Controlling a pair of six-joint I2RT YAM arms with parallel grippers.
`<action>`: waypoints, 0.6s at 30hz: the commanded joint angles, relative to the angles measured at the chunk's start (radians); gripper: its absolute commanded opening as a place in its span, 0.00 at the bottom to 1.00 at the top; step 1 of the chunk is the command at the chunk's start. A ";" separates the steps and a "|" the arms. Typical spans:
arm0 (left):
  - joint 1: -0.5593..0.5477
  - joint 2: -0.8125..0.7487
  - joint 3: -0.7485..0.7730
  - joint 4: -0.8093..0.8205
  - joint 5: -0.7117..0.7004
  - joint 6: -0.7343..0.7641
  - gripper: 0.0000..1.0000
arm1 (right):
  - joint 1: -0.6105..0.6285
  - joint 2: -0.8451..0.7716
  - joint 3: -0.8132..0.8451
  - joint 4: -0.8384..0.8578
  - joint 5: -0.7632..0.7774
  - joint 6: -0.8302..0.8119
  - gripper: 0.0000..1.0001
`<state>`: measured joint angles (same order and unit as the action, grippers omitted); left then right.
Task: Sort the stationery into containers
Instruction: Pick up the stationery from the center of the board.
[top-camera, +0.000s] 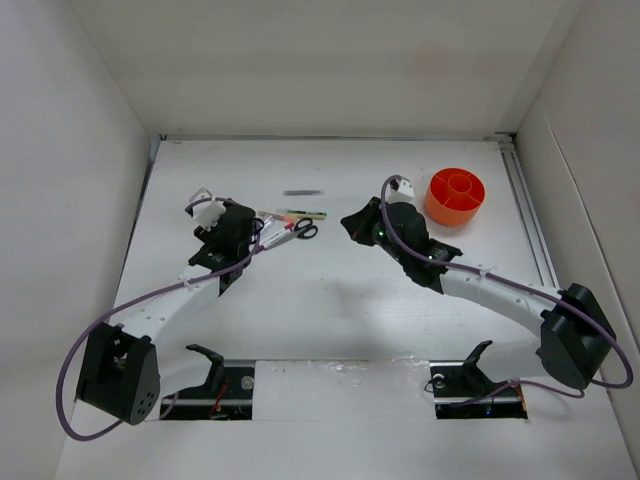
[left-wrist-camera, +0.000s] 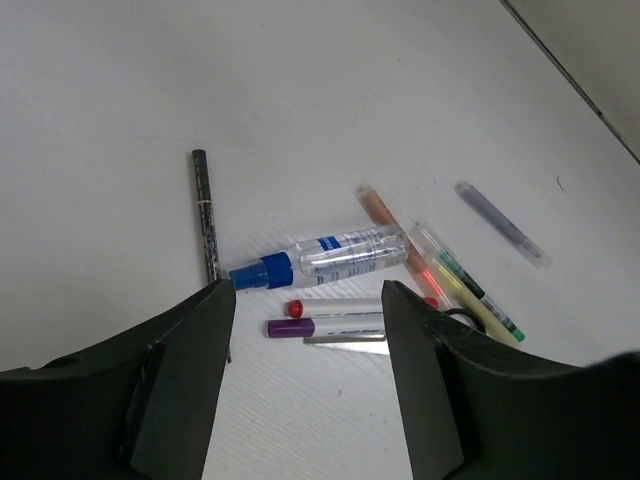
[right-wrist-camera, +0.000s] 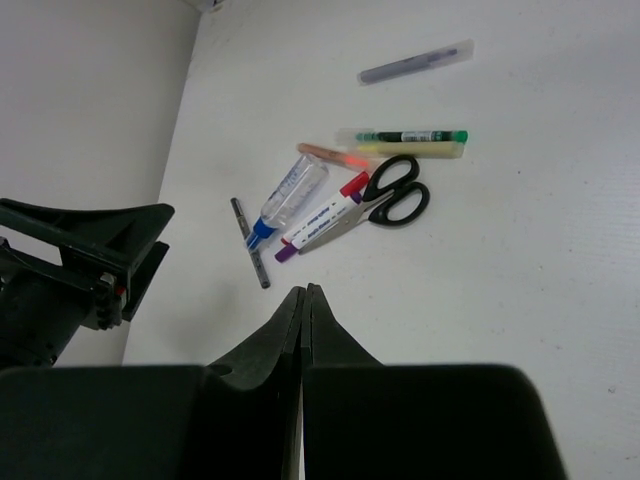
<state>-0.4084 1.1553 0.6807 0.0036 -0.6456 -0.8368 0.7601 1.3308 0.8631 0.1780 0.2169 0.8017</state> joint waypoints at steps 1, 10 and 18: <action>0.006 -0.022 0.010 0.001 0.004 0.042 0.56 | -0.004 -0.004 0.047 0.014 -0.016 0.002 0.00; 0.025 0.127 0.115 -0.016 0.100 0.238 0.35 | -0.004 0.005 0.047 0.003 -0.016 0.011 0.37; 0.014 0.357 0.256 -0.077 0.040 0.310 0.58 | -0.004 -0.015 0.047 0.003 -0.016 0.011 0.44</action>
<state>-0.3912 1.4815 0.8783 -0.0330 -0.5701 -0.5896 0.7601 1.3327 0.8635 0.1638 0.2039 0.8093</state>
